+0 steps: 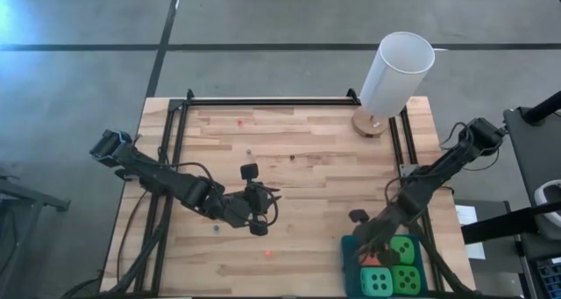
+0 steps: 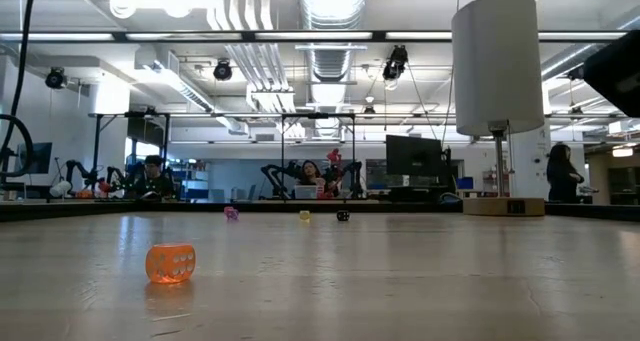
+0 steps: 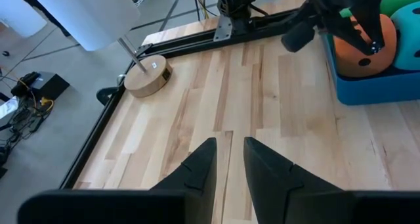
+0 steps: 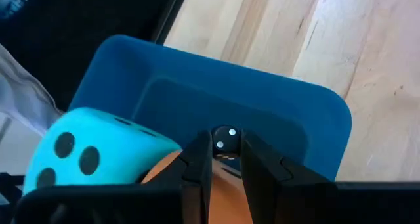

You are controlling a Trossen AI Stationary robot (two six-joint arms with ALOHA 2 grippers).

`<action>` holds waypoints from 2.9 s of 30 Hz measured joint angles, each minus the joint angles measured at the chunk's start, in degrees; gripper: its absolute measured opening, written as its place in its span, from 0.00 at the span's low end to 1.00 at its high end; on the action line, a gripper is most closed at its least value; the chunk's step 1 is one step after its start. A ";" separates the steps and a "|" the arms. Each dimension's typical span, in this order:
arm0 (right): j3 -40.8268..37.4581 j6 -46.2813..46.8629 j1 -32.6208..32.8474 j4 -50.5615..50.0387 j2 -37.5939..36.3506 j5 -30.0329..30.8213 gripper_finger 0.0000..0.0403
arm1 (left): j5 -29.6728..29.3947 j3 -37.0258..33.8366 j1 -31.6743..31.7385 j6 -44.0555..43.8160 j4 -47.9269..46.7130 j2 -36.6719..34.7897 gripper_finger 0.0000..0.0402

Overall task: Pick & Place Dice
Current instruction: Put the bottom small black die into the blue bin, then put the small orange die into the blue bin

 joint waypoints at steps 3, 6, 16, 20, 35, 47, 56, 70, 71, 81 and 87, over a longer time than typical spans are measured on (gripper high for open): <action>0.84 -1.41 -0.03 0.02 0.90 0.03 0.13 | 0.00 0.00 0.00 -0.01 -0.02 0.00 0.20; 2.18 -1.81 -0.11 0.04 1.21 0.15 0.14 | 0.00 0.00 0.00 -0.03 -0.02 0.00 0.20; 3.76 -2.03 -0.24 -0.12 3.49 0.17 0.28 | 0.00 0.00 0.00 -0.17 -0.02 0.00 0.20; 3.76 -3.00 -0.28 -0.06 4.81 0.20 0.33 | 0.01 0.00 0.00 -0.16 -0.02 0.00 0.20; 3.74 -7.79 -1.10 -2.27 4.41 3.72 0.45 | 0.00 0.00 0.00 -0.23 -0.02 0.00 0.20; 8.11 -13.35 -2.51 -4.89 1.61 3.46 0.42 | 4.39 0.00 -0.30 -3.94 -6.69 0.00 0.20; 9.57 -23.15 -3.02 -4.63 0.55 7.14 0.39 | 21.00 -2.06 -0.64 -12.18 -12.04 1.47 0.20; 9.55 -24.04 -3.29 -4.11 0.55 13.92 0.34 | 31.73 -21.96 -4.05 -16.48 16.64 1.60 0.20; 9.55 -24.04 -3.28 -3.94 0.56 13.92 0.34 | 32.01 -22.87 -4.47 -16.81 18.35 1.78 0.20; 9.50 -23.89 -3.28 -0.27 0.58 13.93 0.36 | 37.12 -22.22 -7.11 -16.44 27.49 13.19 0.20; 9.50 -23.89 -3.61 0.14 0.58 13.92 0.34 | 41.59 -18.49 -8.08 -13.04 27.69 17.11 0.20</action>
